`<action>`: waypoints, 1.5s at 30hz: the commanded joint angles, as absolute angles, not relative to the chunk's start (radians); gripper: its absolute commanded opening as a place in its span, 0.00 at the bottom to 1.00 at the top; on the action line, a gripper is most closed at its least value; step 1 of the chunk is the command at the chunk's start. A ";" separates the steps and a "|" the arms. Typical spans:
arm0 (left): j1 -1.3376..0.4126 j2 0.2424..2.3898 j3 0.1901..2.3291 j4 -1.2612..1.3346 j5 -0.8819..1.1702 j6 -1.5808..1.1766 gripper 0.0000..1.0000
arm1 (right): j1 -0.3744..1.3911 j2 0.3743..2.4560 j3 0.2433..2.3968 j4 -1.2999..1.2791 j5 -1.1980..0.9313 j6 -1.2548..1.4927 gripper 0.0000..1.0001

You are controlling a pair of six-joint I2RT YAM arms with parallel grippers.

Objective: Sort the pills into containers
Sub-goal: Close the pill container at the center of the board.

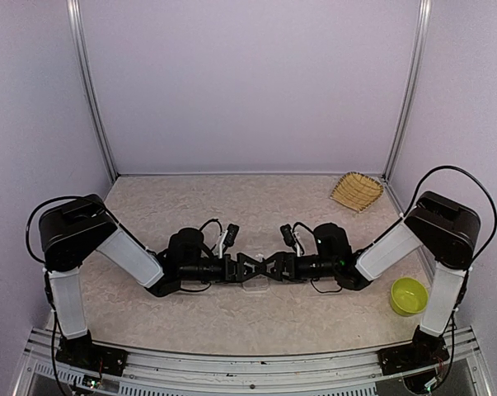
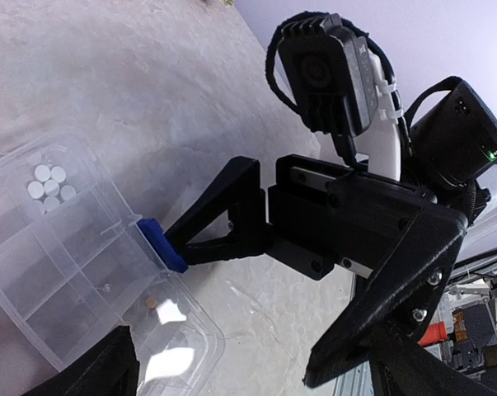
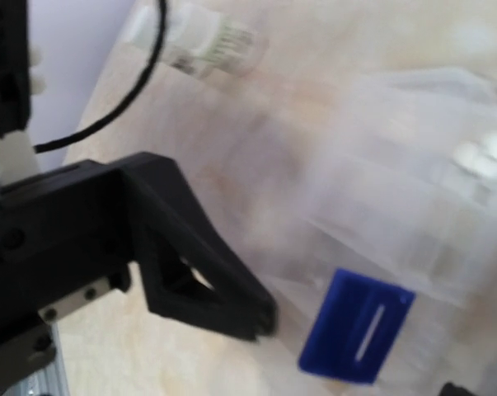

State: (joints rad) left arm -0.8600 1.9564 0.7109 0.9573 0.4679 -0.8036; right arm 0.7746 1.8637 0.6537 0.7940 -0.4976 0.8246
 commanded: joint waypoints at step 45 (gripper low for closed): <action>-0.853 2.014 0.716 0.960 0.482 -0.825 0.80 | 0.796 1.838 0.895 0.176 -0.070 0.512 1.00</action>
